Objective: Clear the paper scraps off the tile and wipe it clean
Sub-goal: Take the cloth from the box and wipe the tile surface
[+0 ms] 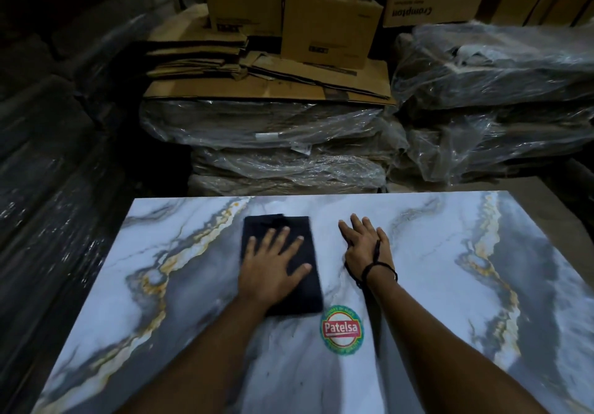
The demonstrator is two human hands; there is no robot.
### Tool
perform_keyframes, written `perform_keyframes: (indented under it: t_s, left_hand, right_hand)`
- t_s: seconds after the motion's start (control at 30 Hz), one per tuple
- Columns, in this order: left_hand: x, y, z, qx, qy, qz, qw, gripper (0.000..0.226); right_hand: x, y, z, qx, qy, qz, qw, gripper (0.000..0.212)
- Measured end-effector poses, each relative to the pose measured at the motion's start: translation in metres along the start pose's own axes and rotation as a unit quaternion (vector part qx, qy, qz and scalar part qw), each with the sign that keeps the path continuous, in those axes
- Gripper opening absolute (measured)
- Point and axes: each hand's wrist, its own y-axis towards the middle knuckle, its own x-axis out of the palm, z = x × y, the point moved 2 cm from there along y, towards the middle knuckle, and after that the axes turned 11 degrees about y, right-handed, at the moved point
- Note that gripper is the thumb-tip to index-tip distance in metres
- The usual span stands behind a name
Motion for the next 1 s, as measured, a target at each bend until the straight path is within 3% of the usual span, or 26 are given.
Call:
perform_keyframes:
  t_s: [0.1,0.17,0.43,0.57,0.7,0.87,1.0]
  left_hand:
    - [0.003,-0.017,-0.058,-0.103,0.0,-0.002,0.995,0.078]
    - [0.004,-0.03,-0.066,-0.124,-0.001,-0.025,0.992,0.079]
    - [0.005,-0.066,0.014,-0.036,-0.029,0.067,0.997,0.062]
    - [0.005,-0.063,0.011,-0.046,-0.027,0.048,0.997,0.064]
    - [0.004,-0.064,0.013,-0.043,-0.03,0.034,0.998,0.065]
    - [0.006,-0.064,0.008,-0.035,-0.012,0.035,0.999,0.064]
    - [0.009,-0.074,-0.03,-0.084,-0.015,0.018,0.996,0.071]
  right_hand:
    - [0.0,0.001,0.0,0.003,0.005,-0.004,1.0,0.067]
    - [-0.001,0.001,0.0,0.005,0.002,-0.005,1.0,0.068]
    - [-0.001,0.001,-0.001,0.0,-0.003,-0.012,1.0,0.066]
    - [-0.002,-0.008,-0.002,0.011,0.028,0.019,0.999,0.054]
    - [0.015,-0.053,-0.017,-0.055,0.084,0.076,0.992,0.044]
    - [0.034,-0.099,-0.03,-0.033,0.022,-0.005,0.999,0.082]
    - [0.035,-0.098,-0.031,-0.027,0.014,0.003,1.0,0.084]
